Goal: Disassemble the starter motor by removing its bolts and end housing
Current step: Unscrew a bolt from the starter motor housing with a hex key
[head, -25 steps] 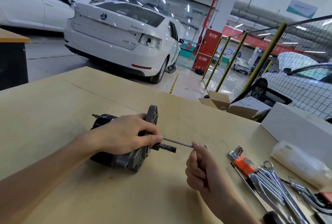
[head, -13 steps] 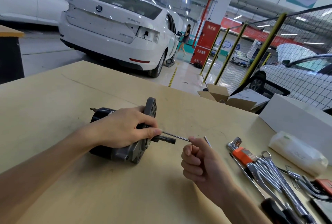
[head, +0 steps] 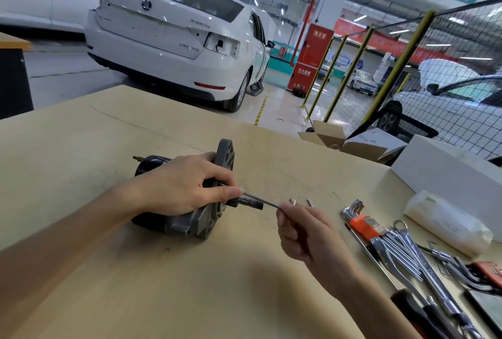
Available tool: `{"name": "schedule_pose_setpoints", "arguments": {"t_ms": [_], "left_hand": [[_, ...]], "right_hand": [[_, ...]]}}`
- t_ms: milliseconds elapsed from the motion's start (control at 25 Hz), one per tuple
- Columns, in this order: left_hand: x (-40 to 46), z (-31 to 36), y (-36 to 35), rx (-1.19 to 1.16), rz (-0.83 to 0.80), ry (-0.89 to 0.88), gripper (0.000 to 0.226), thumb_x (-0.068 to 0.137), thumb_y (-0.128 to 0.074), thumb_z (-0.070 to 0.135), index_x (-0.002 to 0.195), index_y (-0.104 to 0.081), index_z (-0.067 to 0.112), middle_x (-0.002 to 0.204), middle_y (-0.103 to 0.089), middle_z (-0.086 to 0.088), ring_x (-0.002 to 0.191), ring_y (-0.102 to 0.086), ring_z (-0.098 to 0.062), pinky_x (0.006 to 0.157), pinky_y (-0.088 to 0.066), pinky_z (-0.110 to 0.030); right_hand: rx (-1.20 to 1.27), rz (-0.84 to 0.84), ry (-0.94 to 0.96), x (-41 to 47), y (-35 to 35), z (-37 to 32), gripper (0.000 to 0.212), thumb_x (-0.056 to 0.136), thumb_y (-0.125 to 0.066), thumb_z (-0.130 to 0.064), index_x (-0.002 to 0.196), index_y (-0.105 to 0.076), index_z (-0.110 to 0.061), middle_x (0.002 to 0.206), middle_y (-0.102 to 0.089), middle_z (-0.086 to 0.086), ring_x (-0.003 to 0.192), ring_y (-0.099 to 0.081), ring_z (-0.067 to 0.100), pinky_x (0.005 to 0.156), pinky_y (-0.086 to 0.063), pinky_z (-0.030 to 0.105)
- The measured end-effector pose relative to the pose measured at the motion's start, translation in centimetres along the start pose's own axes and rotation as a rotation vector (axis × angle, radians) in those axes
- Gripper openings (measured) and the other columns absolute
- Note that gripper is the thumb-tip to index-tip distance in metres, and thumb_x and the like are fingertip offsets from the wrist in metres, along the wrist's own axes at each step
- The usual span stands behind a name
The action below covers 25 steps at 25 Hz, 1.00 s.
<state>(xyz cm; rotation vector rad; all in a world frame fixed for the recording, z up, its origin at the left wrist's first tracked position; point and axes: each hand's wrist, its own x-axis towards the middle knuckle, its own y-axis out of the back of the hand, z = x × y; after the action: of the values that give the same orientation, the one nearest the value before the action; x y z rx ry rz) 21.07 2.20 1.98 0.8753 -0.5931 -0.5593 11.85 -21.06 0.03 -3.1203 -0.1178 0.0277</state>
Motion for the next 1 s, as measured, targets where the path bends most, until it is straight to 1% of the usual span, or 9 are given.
{"name": "schedule_pose_setpoints", "arguments": {"t_ms": [200, 360, 440, 560, 680, 720, 800, 880, 1000], "left_hand": [[-0.3, 0.1, -0.1, 0.006, 0.013, -0.002, 0.041, 0.076, -0.038, 0.083, 0.087, -0.065, 0.053, 0.098, -0.048, 0.027, 0.092, -0.051, 0.005, 0.072, -0.036, -0.018], [-0.4, 0.1, -0.1, 0.024, 0.053, -0.001, 0.043, 0.076, -0.038, 0.083, 0.091, -0.066, 0.054, 0.092, -0.054, 0.019, 0.088, -0.053, 0.003, 0.07, -0.035, -0.017], [-0.4, 0.2, -0.1, 0.022, 0.071, -0.013, 0.042, 0.076, -0.039, 0.082, 0.092, -0.066, 0.054, 0.087, -0.057, 0.015, 0.087, -0.053, 0.0, 0.067, -0.034, -0.016], [-0.4, 0.2, -0.1, 0.011, 0.077, -0.02, 0.042, 0.076, -0.039, 0.08, 0.092, -0.066, 0.052, 0.085, -0.057, 0.015, 0.087, -0.053, 0.001, 0.066, -0.033, -0.016], [-0.2, 0.2, 0.0, 0.014, 0.086, -0.01, 0.047, 0.075, -0.038, 0.081, 0.091, -0.067, 0.049, 0.082, -0.056, 0.013, 0.085, -0.052, 0.0, 0.064, -0.03, -0.016], [-0.1, 0.3, -0.1, 0.023, 0.091, -0.007, 0.047, 0.075, -0.037, 0.081, 0.091, -0.068, 0.049, 0.081, -0.056, 0.012, 0.084, -0.052, -0.001, 0.064, -0.03, -0.017], [0.0, 0.2, -0.1, 0.028, 0.097, 0.0, 0.046, 0.077, -0.038, 0.079, 0.09, -0.069, 0.048, 0.079, -0.056, 0.011, 0.083, -0.052, -0.003, 0.064, -0.03, -0.018], [0.0, 0.2, -0.1, 0.021, 0.092, 0.002, 0.044, 0.079, -0.039, 0.077, 0.087, -0.069, 0.046, 0.079, -0.057, 0.01, 0.082, -0.053, -0.004, 0.065, -0.032, -0.02], [0.0, 0.2, -0.2, 0.025, 0.092, 0.002, 0.042, 0.08, -0.04, 0.076, 0.086, -0.069, 0.046, 0.078, -0.058, 0.011, 0.081, -0.053, -0.003, 0.064, -0.031, -0.02]], "right_hand": [[-0.631, 0.035, 0.404, -0.7, 0.7, 0.7, 0.026, 0.1, -0.043, -0.033, 0.081, -0.058, -0.024, 0.062, -0.055, -0.005, 0.052, -0.049, 0.011, 0.051, -0.038, 0.022], [-1.267, 0.249, 0.869, -0.5, 1.0, 0.5, 0.008, 0.099, -0.05, -0.012, 0.099, -0.058, -0.015, 0.07, -0.054, -0.004, 0.049, -0.044, 0.018, 0.046, -0.039, 0.026], [-1.355, 0.327, 0.931, -0.5, 0.9, 0.5, 0.009, 0.099, -0.047, -0.015, 0.105, -0.054, -0.017, 0.068, -0.052, 0.0, 0.047, -0.041, 0.022, 0.043, -0.037, 0.028], [-1.172, 0.298, 0.806, -0.5, 0.6, 0.7, 0.031, 0.101, -0.039, -0.038, 0.101, -0.062, -0.017, 0.063, -0.05, -0.01, 0.048, -0.042, 0.012, 0.046, -0.035, 0.026], [-0.721, 0.063, 0.428, 0.1, 0.6, -1.0, 0.044, 0.096, -0.041, -0.056, 0.082, -0.066, -0.021, 0.057, -0.055, -0.001, 0.048, -0.048, 0.01, 0.049, -0.037, 0.027], [-0.662, -0.038, 0.282, 0.7, 1.0, -2.0, 0.044, 0.095, -0.047, -0.057, 0.075, -0.065, -0.022, 0.054, -0.054, 0.0, 0.047, -0.047, 0.011, 0.048, -0.037, 0.026], [-0.782, -0.193, 0.059, 2.1, 1.5, -4.0, 0.045, 0.092, -0.052, -0.059, 0.065, -0.061, -0.023, 0.051, -0.052, -0.003, 0.047, -0.044, 0.013, 0.049, -0.036, 0.023], [-0.876, -0.183, 0.032, 3.1, 1.6, -4.1, 0.05, 0.085, -0.051, -0.066, 0.06, -0.057, -0.022, 0.051, -0.049, -0.003, 0.047, -0.043, 0.013, 0.051, -0.036, 0.024], [-0.858, -0.101, 0.214, 2.8, 1.3, -2.3, 0.06, 0.083, -0.05, -0.073, 0.062, -0.056, -0.017, 0.054, -0.045, -0.002, 0.05, -0.041, 0.014, 0.054, -0.035, 0.033]]}}
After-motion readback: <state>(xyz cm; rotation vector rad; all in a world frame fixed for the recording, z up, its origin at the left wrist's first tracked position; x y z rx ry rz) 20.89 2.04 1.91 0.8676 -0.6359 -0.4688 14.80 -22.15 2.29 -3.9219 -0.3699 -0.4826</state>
